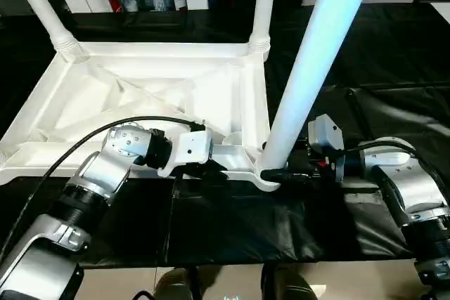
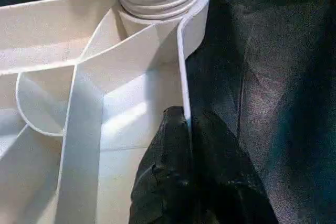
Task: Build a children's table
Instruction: Rotate leg to tighten
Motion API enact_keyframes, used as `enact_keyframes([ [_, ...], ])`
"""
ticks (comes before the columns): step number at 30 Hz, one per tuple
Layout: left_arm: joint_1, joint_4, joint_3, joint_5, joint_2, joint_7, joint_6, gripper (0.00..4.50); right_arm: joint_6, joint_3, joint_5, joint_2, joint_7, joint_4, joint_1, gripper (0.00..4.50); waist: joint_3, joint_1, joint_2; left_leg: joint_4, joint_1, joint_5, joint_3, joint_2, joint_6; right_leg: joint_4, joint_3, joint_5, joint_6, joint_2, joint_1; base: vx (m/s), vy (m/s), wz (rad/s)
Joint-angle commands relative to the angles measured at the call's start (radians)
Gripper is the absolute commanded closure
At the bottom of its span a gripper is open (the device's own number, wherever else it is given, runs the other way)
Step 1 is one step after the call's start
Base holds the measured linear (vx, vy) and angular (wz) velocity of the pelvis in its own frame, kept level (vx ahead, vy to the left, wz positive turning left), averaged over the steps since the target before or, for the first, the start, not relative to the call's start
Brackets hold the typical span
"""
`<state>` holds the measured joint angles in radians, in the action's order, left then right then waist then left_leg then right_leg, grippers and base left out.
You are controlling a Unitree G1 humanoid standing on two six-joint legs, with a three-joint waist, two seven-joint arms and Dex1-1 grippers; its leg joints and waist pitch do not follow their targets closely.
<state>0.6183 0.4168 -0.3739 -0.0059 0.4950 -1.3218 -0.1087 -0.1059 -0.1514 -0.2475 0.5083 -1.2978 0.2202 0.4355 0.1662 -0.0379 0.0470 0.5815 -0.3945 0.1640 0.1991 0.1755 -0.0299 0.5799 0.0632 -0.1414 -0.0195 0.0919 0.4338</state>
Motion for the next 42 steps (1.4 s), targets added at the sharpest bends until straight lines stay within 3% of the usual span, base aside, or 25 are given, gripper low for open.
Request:
enact_keyframes([
  [1,0.001,0.01,-0.042,0.036,0.003,-0.022,-0.019,4.5,0.0,-0.023,0.004,0.006,-0.025,0.006,-0.006,2.12,-0.089,0.005,-0.017,-0.062,0.025,0.176,-0.018,0.052,0.12,-0.055,-0.046,-0.253,-0.264,0.052,-0.058,0.0,0.0,0.0],
  [10,-0.004,0.018,-0.029,0.032,-0.008,0.001,0.0,4.5,-0.037,-0.036,0.0,-0.015,0.004,-0.018,-0.029,2.44,-0.087,0.005,-0.017,-0.065,0.026,0.199,-0.019,0.052,0.103,-0.06,-0.047,-0.293,-0.253,0.052,-0.058,0.0,0.0,0.0],
  [11,-0.004,0.021,-0.03,0.034,-0.007,0.002,-0.001,4.5,-0.04,-0.037,-0.004,-0.018,0.007,-0.021,-0.032,2.44,-0.087,0.005,-0.011,-0.066,0.026,0.202,-0.02,0.053,0.101,-0.06,-0.046,-0.296,-0.253,0.053,-0.057,0.0,0.0,0.0],
  [17,0.004,0.026,-0.018,0.057,-0.013,0.059,0.039,4.5,-0.089,-0.03,-0.021,-0.051,0.067,-0.062,-0.064,2.46,-0.084,0.004,-0.009,-0.068,0.026,0.215,-0.02,0.053,0.095,-0.062,-0.046,-0.295,-0.255,0.052,-0.057,0.0,0.0,0.0],
  [19,0.004,0.019,-0.012,0.059,-0.017,0.078,0.063,4.5,-0.109,-0.028,-0.019,-0.061,0.095,-0.074,-0.07,2.46,-0.081,0.004,-0.008,-0.072,0.03,0.241,-0.021,0.053,0.082,-0.067,-0.046,-0.333,-0.247,0.052,-0.055,0.0,0.0,0.0],
  [20,-0.001,-0.013,0.008,0.05,-0.038,0.128,0.134,4.5,-0.18,-0.016,0.001,-0.102,0.209,-0.094,-0.075,2.46,-0.072,0.008,-0.008,-0.078,0.03,0.3,-0.025,0.052,0.055,-0.074,-0.045,-0.427,-0.224,0.054,-0.055,0.0,0.0,0.0],
  [21,-0.004,-0.024,0.014,0.046,-0.045,0.141,0.155,4.5,-0.199,-0.012,0.008,-0.114,0.242,-0.098,-0.074,2.46,-0.068,0.011,-0.008,-0.08,0.039,0.34,-0.028,0.052,0.03,-0.082,-0.045,-0.499,-0.205,0.056,-0.049,0.0,0.0,0.0],
  [24,-0.006,-0.081,0.035,0.045,-0.095,0.23,0.268,4.5,-0.246,0.014,0.016,-0.189,0.376,-0.103,-0.063,2.46,-0.06,0.021,-0.007,-0.082,0.045,0.406,-0.038,0.046,-0.005,-0.098,-0.04,-0.648,-0.143,0.061,-0.044,0.0,0.0,0.0],
  [25,-0.006,-0.081,0.035,0.045,-0.095,0.23,0.268,4.5,-0.246,0.014,0.016,-0.189,0.376,-0.103,-0.063,2.46,-0.06,0.021,-0.007,-0.082,0.045,0.406,-0.038,0.046,-0.005,-0.098,-0.04,-0.648,-0.143,0.061,-0.044,0.0,0.0,0.0],
  [26,0.004,-0.117,0.052,0.054,-0.161,0.335,0.356,4.5,-0.297,0.056,0.014,-0.283,0.536,-0.103,-0.044,2.46,-0.057,0.029,-0.008,-0.083,0.049,0.431,-0.042,0.044,-0.017,-0.106,-0.036,-0.695,-0.117,0.06,-0.039,0.0,0.0,0.0],
  [28,0.023,-0.138,0.067,0.061,-0.241,0.441,0.44,4.5,-0.325,0.085,0.026,-0.371,0.678,-0.096,-0.026,2.46,-0.056,0.045,-0.01,-0.083,0.043,0.444,-0.047,0.042,-0.034,-0.107,-0.029,-0.712,-0.108,0.058,-0.036,0.0,0.0,0.0],
  [30,0.041,-0.141,0.084,0.071,-0.325,0.552,0.502,4.5,-0.349,0.105,0.043,-0.449,0.804,-0.084,-0.009,2.46,-0.068,0.061,-0.007,-0.085,0.034,0.438,-0.056,0.041,-0.028,-0.107,-0.02,-0.672,-0.091,0.058,-0.049,-0.012,0.026,-0.07],
  [32,0.046,-0.137,0.084,0.077,-0.353,0.584,0.508,4.5,-0.358,0.119,0.055,-0.48,0.866,-0.069,0.001,2.46,-0.068,0.072,-0.007,-0.088,0.023,0.423,-0.054,0.04,-0.01,-0.107,-0.02,-0.597,-0.102,0.057,-0.053,0.0,0.0,0.0],
  [35,0.053,-0.117,0.076,0.105,-0.409,0.648,0.507,4.5,-0.341,0.147,0.054,-0.546,0.956,-0.029,0.02,2.46,-0.073,0.079,-0.01,-0.082,0.031,0.396,-0.042,0.036,0.018,-0.109,-0.028,-0.519,-0.137,0.055,-0.042,0.0,0.0,0.0],
  [36,0.054,-0.112,0.073,0.113,-0.409,0.651,0.503,4.5,-0.327,0.146,0.051,-0.55,0.95,-0.025,0.02,1.9,-0.073,0.079,-0.009,-0.081,0.03,0.383,-0.039,0.035,0.03,-0.11,-0.029,-0.515,-0.14,0.056,-0.045,0.0,0.0,0.0],
  [40,0.04,-0.12,0.065,0.152,-0.366,0.633,0.508,4.5,-0.328,0.169,0.06,-0.547,0.941,-0.058,-0.004,1.65,-0.078,0.077,-0.006,-0.083,0.023,0.343,-0.038,0.039,0.046,-0.101,-0.031,-0.448,-0.159,0.054,-0.055,0.0,0.0,0.0],
  [42,0.031,-0.122,0.057,0.158,-0.333,0.621,0.502,4.5,-0.319,0.169,0.061,-0.518,0.92,-0.076,-0.023,1.4,-0.082,0.074,-0.005,-0.082,0.027,0.323,-0.034,0.041,0.05,-0.096,-0.033,-0.402,-0.174,0.052,-0.054,0.0,0.0,0.0],
])
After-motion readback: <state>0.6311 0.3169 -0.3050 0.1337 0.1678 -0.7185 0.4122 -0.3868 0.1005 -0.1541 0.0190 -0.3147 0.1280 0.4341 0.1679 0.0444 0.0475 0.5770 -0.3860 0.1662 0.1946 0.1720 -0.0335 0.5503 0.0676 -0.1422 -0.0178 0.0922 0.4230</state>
